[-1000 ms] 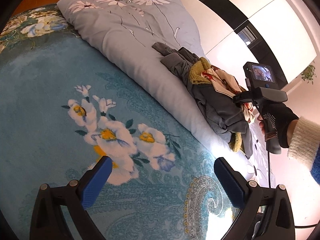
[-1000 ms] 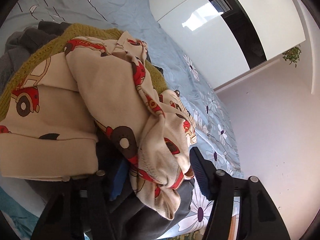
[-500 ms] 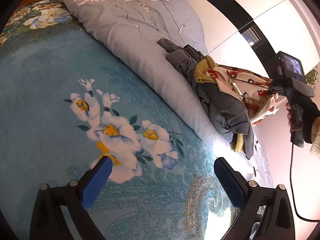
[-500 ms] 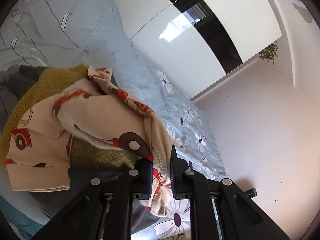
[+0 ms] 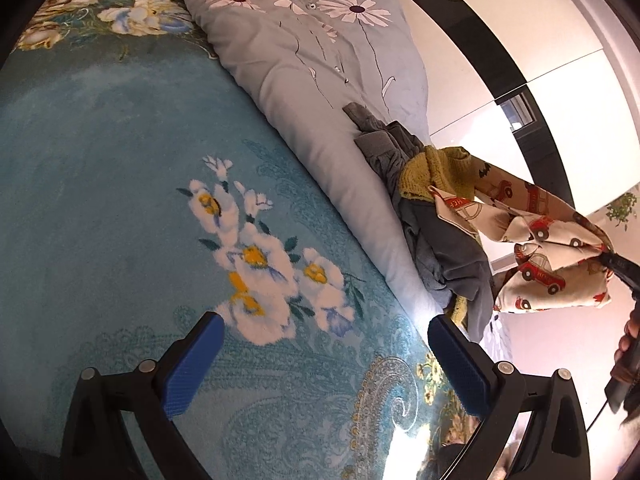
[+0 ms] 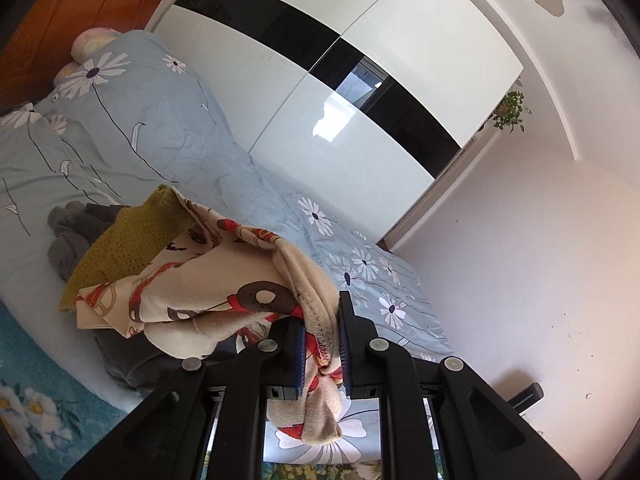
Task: Fold clothes
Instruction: 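Lift the pants with the right gripper and drop them onto the blanket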
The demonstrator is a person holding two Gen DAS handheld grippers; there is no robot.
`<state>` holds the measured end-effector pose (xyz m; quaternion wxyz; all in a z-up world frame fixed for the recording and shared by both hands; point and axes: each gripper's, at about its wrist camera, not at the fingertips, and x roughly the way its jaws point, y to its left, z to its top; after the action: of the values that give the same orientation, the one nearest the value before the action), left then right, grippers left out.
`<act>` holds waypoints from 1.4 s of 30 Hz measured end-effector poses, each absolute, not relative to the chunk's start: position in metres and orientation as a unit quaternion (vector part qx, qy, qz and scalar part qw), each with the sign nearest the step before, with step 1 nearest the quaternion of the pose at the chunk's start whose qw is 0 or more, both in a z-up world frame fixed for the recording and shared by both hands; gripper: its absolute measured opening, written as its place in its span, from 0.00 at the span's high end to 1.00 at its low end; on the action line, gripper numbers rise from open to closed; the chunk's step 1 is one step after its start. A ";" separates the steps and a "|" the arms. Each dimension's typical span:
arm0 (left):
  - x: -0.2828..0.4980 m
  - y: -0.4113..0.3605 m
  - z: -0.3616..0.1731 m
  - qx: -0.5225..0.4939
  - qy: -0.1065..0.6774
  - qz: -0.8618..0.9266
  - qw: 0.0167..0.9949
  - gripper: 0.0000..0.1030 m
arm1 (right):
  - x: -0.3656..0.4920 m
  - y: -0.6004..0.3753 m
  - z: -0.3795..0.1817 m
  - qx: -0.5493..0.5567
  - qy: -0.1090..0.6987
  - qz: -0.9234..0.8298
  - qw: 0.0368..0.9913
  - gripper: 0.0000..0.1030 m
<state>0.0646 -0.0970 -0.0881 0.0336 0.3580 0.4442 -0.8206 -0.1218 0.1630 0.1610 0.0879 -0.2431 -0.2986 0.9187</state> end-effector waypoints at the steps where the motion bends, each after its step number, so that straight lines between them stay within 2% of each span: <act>1: 0.068 -0.097 -0.086 0.357 0.448 -0.819 0.031 0.00 | -0.111 0.168 0.166 -0.240 -0.292 0.922 0.082 0.86; 9: 0.086 -0.084 -0.063 0.358 0.401 -0.842 0.029 0.00 | -0.032 0.216 0.225 -0.191 -0.237 0.950 0.066 0.86; 13: 0.093 -0.082 -0.052 0.353 0.387 -0.851 0.029 0.00 | -0.005 0.240 0.265 -0.170 -0.184 0.967 0.054 0.86; 18: 0.107 -0.087 -0.038 0.332 0.387 -0.860 0.031 0.00 | 0.007 0.236 0.272 -0.181 -0.148 0.972 0.018 0.86; 23: 0.127 -0.102 -0.020 0.305 0.413 -0.858 0.034 0.00 | 0.021 0.191 0.248 -0.203 -0.129 0.969 -0.052 0.86; 26: 0.135 -0.108 0.005 0.288 0.380 -0.878 0.038 0.00 | 0.033 0.142 0.245 -0.201 -0.120 0.966 -0.110 0.86; 31: 0.149 -0.140 0.050 0.262 0.322 -0.909 0.048 0.00 | 0.061 0.080 0.278 -0.149 -0.097 0.964 -0.197 0.86; 35: 0.171 -0.179 0.066 0.227 0.335 -0.911 0.072 0.00 | 0.074 0.061 0.300 -0.106 -0.075 0.966 -0.225 0.86; 39: 0.186 -0.208 0.056 0.237 0.341 -0.904 0.100 0.00 | 0.065 0.048 0.255 -0.152 -0.116 0.951 -0.244 0.86; 42: 0.193 -0.220 0.039 0.267 0.337 -0.896 0.113 0.00 | 0.052 0.039 0.178 -0.244 -0.142 0.924 -0.259 0.86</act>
<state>0.1930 -0.2202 0.0388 0.1133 0.2667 0.3367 -0.8959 0.0522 0.0391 0.1783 -0.2592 -0.2437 -0.1417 0.9238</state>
